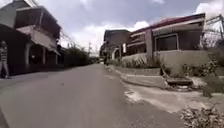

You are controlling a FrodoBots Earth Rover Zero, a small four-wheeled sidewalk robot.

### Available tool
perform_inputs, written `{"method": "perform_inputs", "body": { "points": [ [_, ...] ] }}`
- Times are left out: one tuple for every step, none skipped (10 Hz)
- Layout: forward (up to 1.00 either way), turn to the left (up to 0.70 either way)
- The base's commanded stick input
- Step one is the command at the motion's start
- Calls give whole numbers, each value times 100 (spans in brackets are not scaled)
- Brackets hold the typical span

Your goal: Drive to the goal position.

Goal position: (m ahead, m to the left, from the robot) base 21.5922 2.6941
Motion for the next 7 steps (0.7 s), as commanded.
{"method": "perform_inputs", "body": {
  "points": [
    [70,1],
    [70,1],
    [70,1],
    [70,1],
    [70,1],
    [70,1],
    [70,1]
  ]
}}
